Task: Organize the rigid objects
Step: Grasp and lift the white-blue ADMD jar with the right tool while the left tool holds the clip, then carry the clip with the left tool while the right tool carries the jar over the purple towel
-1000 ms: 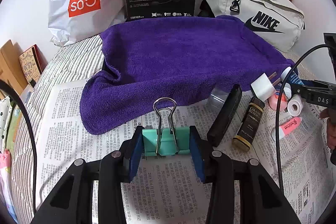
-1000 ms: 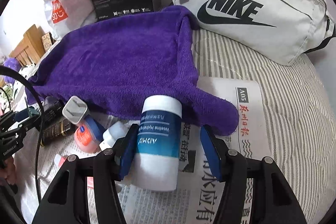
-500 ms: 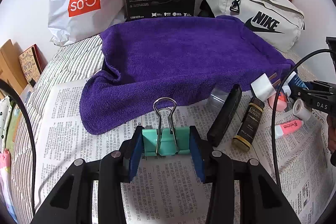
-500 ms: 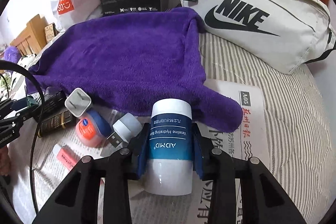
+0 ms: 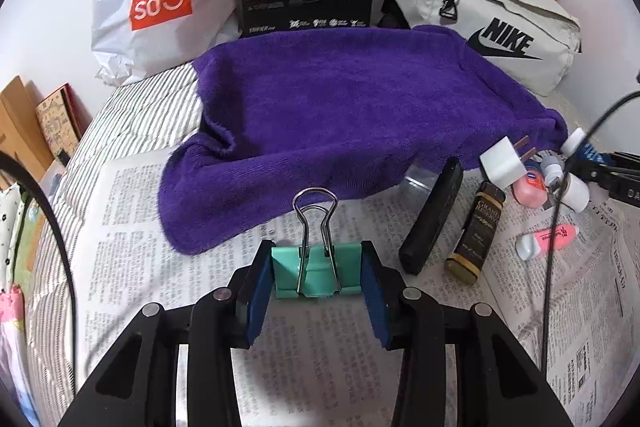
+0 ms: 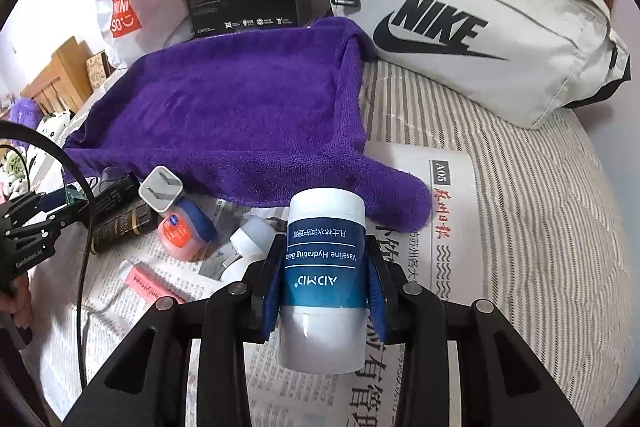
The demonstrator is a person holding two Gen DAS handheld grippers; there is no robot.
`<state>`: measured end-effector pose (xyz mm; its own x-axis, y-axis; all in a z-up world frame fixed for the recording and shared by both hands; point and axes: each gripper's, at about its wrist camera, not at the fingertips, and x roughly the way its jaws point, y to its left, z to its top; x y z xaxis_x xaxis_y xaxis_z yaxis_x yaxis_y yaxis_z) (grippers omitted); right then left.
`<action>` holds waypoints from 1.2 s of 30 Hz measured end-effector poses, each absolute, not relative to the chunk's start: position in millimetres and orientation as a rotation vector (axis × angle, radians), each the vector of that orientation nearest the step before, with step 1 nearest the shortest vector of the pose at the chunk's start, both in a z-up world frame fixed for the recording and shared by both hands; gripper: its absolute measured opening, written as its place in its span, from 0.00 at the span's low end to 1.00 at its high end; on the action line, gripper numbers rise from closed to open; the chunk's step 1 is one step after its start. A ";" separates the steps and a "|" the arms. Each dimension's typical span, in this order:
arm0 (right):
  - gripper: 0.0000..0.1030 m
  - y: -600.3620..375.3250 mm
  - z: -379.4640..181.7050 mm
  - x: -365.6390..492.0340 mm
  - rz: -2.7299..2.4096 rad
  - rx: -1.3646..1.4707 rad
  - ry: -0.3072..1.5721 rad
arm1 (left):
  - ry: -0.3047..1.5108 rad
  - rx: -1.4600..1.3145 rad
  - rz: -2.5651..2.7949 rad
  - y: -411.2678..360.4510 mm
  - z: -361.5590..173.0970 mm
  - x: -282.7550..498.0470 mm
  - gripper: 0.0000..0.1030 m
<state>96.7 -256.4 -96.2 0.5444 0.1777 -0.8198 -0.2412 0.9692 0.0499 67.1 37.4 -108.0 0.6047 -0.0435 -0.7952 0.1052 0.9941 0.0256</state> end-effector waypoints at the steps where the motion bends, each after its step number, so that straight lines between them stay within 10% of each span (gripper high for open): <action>1: 0.35 -257.3 -94.6 95.2 0.254 -0.070 0.961 | 0.922 0.079 -0.077 38.2 -106.6 65.9 0.38; 36: 0.35 -240.4 -40.6 142.4 0.349 -0.064 0.914 | 0.884 0.036 -0.053 57.6 -33.4 80.5 0.38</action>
<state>142.4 -240.4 -40.6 0.5583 0.2685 -0.7850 -0.3227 0.9419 0.0926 80.5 57.6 -33.4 0.6329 -0.0318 -0.7736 0.0616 0.9981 0.0094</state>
